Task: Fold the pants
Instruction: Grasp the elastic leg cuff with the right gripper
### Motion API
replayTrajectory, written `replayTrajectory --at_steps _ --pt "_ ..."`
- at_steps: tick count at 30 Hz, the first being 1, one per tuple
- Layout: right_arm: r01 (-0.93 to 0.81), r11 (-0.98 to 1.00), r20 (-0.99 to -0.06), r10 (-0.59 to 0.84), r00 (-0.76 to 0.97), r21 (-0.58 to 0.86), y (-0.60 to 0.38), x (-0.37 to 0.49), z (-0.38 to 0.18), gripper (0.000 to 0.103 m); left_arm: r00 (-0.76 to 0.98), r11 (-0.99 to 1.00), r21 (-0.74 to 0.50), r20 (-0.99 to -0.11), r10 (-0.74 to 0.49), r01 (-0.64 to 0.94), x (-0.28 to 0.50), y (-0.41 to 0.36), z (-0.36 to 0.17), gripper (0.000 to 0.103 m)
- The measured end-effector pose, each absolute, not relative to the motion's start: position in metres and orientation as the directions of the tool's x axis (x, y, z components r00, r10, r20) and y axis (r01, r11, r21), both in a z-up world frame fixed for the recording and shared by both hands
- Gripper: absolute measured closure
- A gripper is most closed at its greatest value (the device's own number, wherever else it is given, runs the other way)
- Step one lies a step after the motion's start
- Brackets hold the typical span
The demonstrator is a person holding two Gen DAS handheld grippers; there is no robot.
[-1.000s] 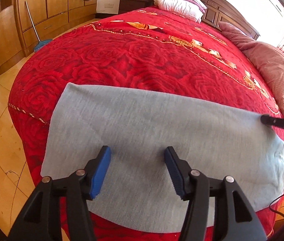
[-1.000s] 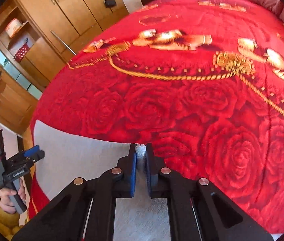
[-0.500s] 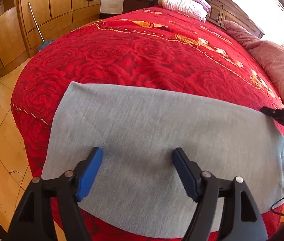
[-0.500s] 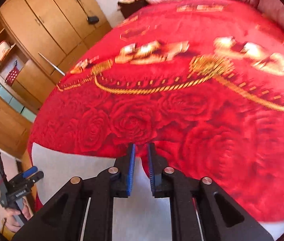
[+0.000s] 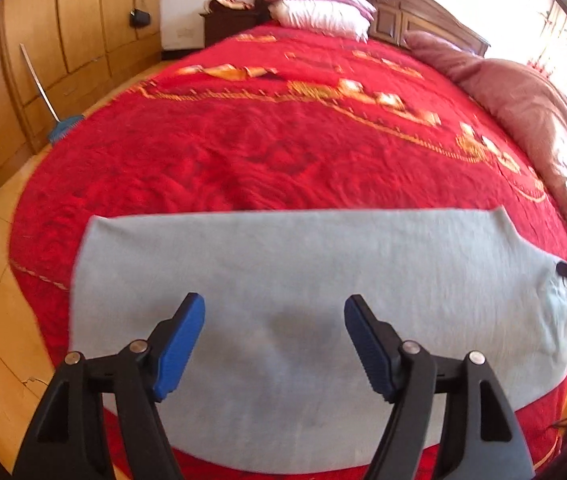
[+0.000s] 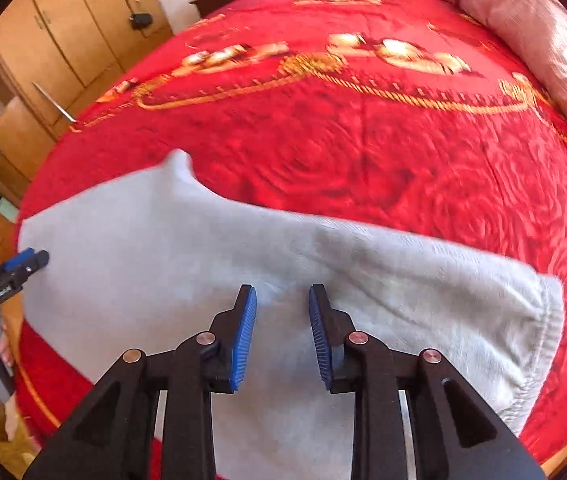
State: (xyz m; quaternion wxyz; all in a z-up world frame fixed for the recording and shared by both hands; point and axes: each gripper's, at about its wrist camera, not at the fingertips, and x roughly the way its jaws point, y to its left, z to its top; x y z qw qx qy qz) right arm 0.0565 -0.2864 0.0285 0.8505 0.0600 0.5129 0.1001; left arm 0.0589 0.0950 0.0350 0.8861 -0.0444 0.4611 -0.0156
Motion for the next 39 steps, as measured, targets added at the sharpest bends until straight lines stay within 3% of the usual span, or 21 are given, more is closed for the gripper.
replayTrajectory --at_steps 3,10,14,17,30,39 --pt "-0.109 0.971 -0.838 0.24 0.49 0.214 -0.291 0.058 0.025 0.075 0.565 0.998 -0.058 -0.824 -0.043 -0.01 0.064 0.085 0.024 0.026" --pt "-0.079 0.976 -0.819 0.215 0.531 0.205 -0.289 0.047 0.028 0.073 0.588 1.0 -0.011 -0.808 -0.014 0.009 0.065 0.077 0.012 0.01" --pt "-0.057 0.975 -0.824 0.213 0.525 0.216 -0.291 0.031 0.038 0.053 0.595 1.0 -0.009 -0.804 -0.007 0.0 0.065 0.079 0.01 0.005" --pt "-0.03 0.975 -0.819 0.202 0.537 0.221 -0.296 0.014 0.048 0.046 0.586 1.0 0.0 -0.81 -0.001 0.002 0.065 0.078 0.012 0.005" --pt "0.15 0.961 -0.815 0.106 0.57 0.23 -0.369 -0.058 0.06 0.04 0.565 0.999 -0.036 -0.823 -0.046 0.028 0.037 0.067 0.012 0.005" --pt "0.192 0.938 -0.815 0.135 0.564 0.288 -0.405 -0.058 0.038 0.039 0.554 1.0 -0.014 -0.832 -0.024 0.023 0.039 0.063 0.005 0.005"
